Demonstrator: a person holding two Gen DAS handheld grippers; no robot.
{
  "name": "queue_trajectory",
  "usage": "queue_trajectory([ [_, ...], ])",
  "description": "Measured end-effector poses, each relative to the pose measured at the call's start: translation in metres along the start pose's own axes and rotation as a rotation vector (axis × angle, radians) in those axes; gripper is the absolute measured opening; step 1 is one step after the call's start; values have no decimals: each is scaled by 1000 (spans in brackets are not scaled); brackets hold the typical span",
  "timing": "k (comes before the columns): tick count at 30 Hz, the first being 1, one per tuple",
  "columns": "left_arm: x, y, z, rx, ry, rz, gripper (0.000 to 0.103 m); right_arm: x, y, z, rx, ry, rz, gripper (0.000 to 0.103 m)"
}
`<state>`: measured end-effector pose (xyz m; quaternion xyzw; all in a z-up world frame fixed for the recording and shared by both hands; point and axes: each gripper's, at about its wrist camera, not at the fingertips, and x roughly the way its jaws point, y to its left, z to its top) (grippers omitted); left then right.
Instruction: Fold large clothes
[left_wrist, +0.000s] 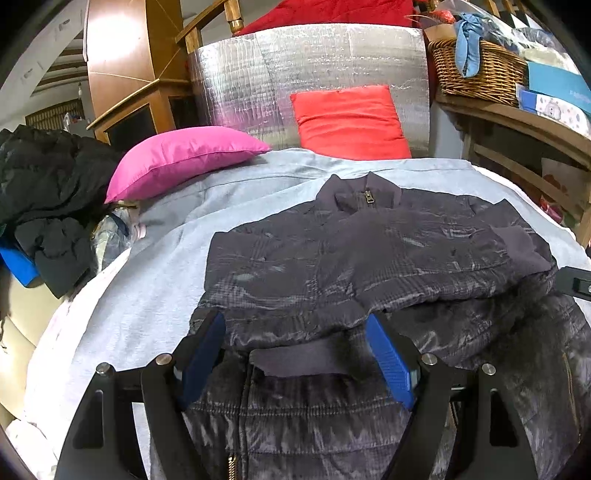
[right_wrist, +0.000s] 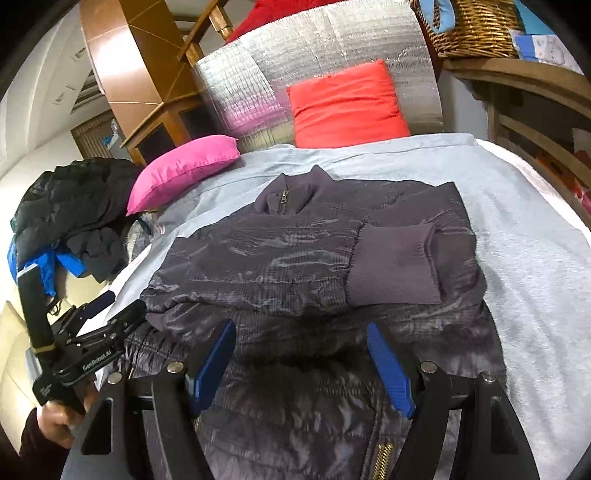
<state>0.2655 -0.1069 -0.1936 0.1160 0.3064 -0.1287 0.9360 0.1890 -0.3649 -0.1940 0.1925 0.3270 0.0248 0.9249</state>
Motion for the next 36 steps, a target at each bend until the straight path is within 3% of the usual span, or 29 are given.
queue_trajectory([
  [14,31,-7,9,-16,32,-13,79,43,-9,35,40,14,8,76],
  [23,80,-13,-1,-21,176,-7,80,83,-35,34,124,120,15,76],
  [31,53,-3,-2,-44,128,-17,81,49,-35,26,132,59,40,77],
  [36,33,17,-15,-33,103,33,81,27,-47,13,166,44,34,77],
])
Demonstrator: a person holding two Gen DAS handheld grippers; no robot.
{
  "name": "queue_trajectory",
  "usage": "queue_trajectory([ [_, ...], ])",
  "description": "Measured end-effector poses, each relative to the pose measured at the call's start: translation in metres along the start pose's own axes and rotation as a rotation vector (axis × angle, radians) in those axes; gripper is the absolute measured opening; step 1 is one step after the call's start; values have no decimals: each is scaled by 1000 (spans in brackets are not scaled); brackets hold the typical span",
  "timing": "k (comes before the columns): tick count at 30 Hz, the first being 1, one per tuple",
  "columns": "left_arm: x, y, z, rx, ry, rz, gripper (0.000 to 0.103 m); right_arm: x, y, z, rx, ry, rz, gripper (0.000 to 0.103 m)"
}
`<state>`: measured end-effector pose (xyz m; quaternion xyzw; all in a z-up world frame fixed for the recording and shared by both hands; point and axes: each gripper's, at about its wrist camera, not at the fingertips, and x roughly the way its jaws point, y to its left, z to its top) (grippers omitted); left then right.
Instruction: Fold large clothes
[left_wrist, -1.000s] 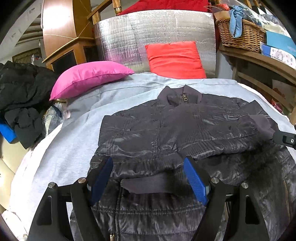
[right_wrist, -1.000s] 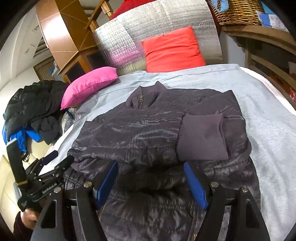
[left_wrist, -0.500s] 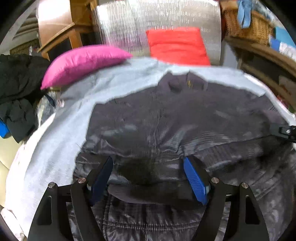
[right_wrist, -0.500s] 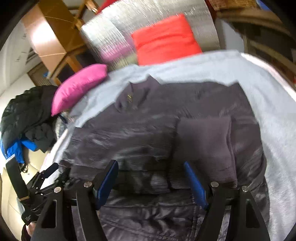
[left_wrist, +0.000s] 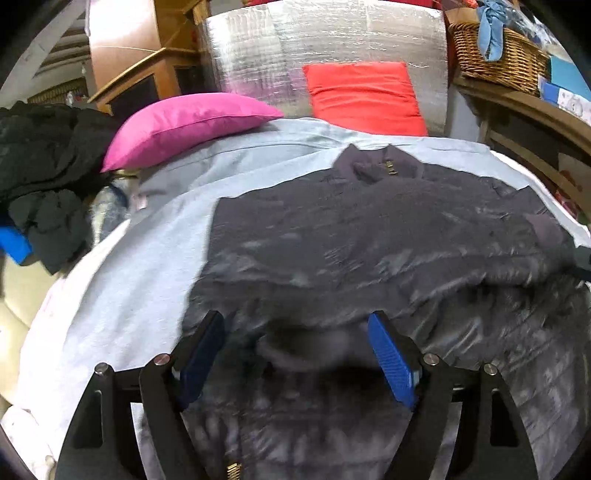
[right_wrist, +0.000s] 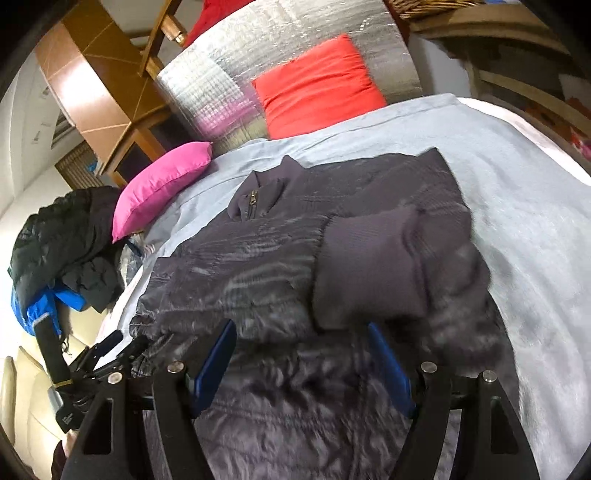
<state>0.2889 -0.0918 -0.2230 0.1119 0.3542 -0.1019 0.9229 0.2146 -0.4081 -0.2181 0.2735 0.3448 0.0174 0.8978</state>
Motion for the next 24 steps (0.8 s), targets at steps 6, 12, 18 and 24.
queue_trajectory([
  [6,-17,47,-16,-27,5,63,81,-38,-23,-4,35,-60,-14,77],
  [12,-5,117,-31,-196,115,-14,82,-58,-99,-4,218,-48,-19,77],
  [18,30,136,-21,-271,188,-132,82,-37,-142,6,327,-8,51,77],
  [24,76,136,-2,-393,260,-302,82,11,-132,31,274,79,90,77],
])
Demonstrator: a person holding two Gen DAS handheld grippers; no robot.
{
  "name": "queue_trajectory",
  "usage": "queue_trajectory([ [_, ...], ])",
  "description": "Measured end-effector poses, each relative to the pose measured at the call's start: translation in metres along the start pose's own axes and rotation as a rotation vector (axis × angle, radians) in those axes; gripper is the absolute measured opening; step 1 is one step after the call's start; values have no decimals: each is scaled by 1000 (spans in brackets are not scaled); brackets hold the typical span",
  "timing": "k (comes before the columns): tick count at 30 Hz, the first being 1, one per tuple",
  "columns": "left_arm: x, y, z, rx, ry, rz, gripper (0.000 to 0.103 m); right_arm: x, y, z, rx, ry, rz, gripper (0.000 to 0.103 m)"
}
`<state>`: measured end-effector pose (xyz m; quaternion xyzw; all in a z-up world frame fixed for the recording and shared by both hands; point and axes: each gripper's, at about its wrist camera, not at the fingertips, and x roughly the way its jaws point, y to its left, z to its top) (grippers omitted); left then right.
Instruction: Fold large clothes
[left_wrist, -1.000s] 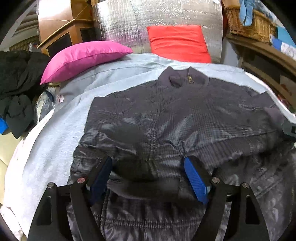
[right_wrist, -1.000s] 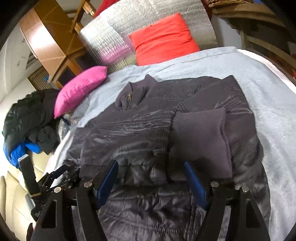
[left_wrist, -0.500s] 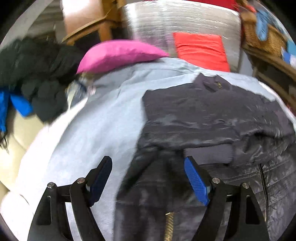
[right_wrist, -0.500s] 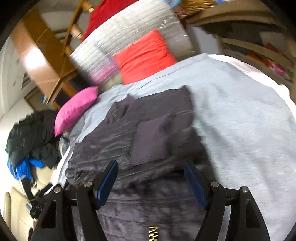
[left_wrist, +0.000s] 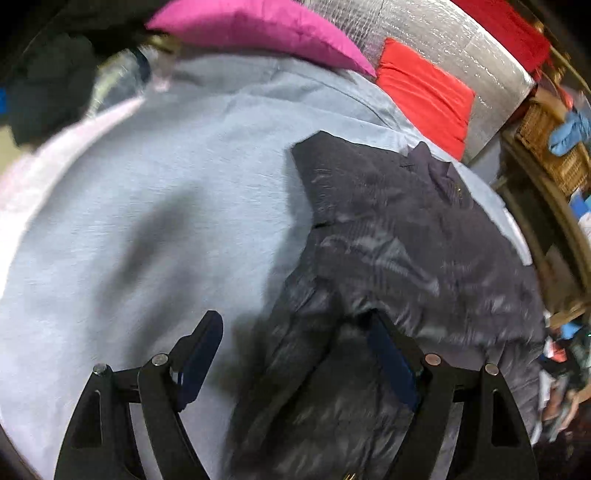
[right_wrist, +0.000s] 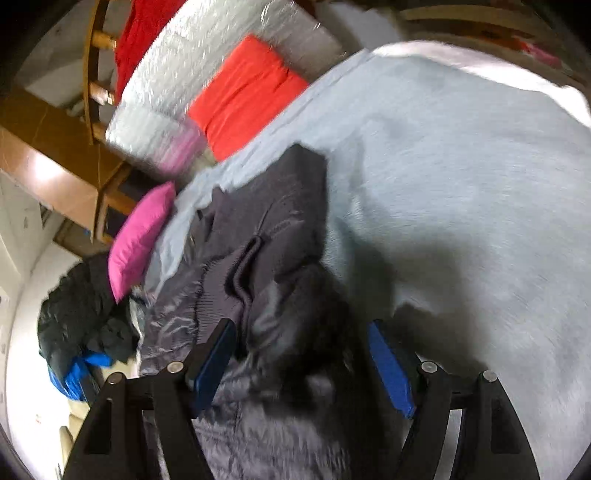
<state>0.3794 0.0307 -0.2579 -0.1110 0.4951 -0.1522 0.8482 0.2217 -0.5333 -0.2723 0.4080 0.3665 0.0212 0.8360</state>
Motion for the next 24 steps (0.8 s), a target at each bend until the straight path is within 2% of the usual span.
queue_trajectory([
  [2,16,-3,6,-26,45,-53,82,14,1,4,-15,37,-5,77],
  [6,27,-19,15,11,48,-53,81,28,10,12,-69,43,5,78],
  [7,29,-23,17,21,46,-64,80,31,15,12,-98,43,-9,76],
  [8,30,-28,18,31,37,-80,75,33,22,12,-139,37,-21,66],
  [10,33,-35,21,53,36,-53,67,34,34,12,-182,22,-22,49],
  [11,32,-37,21,58,31,-37,60,31,40,12,-192,4,-26,43],
  [13,29,-37,22,57,13,-34,57,21,53,10,-233,-49,-46,40],
  [15,32,-37,20,77,7,-9,57,16,58,7,-266,-72,-72,40],
  [18,37,-38,15,96,39,23,61,34,44,3,-244,-13,-147,41],
  [21,22,-44,7,110,62,48,72,18,38,1,-167,-27,-109,52],
  [22,16,-44,4,110,55,43,73,10,37,0,-152,-31,-89,64],
  [23,4,-43,-3,110,35,39,74,-1,37,-3,-137,-37,-64,72],
  [24,-9,-42,-11,116,15,40,77,-16,35,-8,-123,-55,-39,73],
])
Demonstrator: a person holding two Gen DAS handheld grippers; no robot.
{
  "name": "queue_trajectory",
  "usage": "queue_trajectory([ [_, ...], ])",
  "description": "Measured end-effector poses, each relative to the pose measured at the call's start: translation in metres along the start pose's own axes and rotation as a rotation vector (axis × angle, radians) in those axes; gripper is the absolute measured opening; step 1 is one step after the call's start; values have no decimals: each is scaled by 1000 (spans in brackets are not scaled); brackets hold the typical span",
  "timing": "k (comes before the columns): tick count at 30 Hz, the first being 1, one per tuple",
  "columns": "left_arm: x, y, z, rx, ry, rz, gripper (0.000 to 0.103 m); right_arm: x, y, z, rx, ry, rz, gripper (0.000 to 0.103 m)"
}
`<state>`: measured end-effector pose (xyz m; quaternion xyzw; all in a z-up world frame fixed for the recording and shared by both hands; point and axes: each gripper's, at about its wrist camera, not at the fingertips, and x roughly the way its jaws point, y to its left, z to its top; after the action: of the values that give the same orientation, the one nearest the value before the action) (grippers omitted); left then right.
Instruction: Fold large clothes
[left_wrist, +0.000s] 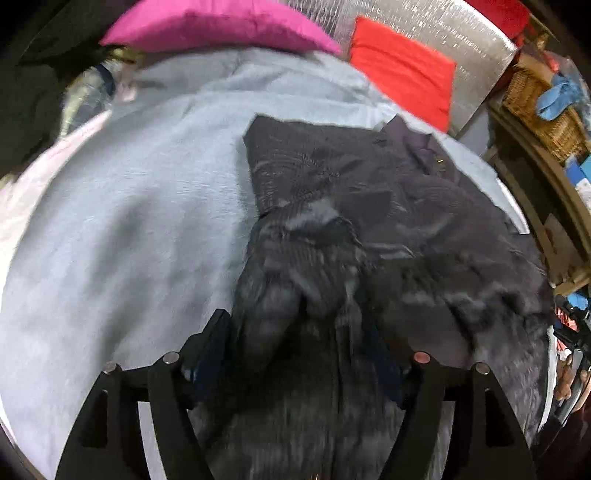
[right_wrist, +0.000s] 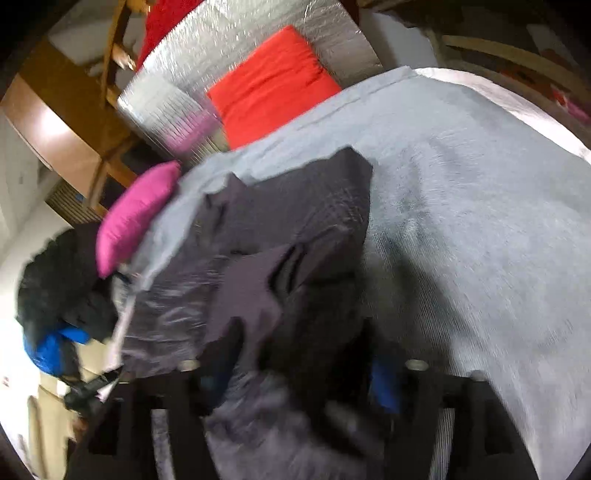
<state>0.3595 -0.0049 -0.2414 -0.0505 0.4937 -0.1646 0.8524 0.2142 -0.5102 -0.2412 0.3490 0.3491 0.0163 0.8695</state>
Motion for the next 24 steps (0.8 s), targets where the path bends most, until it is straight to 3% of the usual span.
queue_trajectory([
  [3,-30,5,-24,13,-26,-12,80,-37,-9,-16,5,-33,34,75],
  [6,-49,17,-54,-10,-37,-4,80,-61,-24,-35,30,-8,34,75],
  [12,-68,52,-115,-131,32,-57,80,-99,-51,-84,113,58,111,75],
  [14,-74,57,-132,-164,34,-64,78,-105,-56,-99,143,71,131,75],
  [17,-77,57,-148,-161,32,-30,64,-108,-61,-121,177,114,154,75],
  [20,-75,59,-163,-182,54,-21,64,-101,-65,-142,211,165,153,75],
  [24,-71,56,-178,-197,84,-34,66,-98,-60,-164,221,161,196,74],
])
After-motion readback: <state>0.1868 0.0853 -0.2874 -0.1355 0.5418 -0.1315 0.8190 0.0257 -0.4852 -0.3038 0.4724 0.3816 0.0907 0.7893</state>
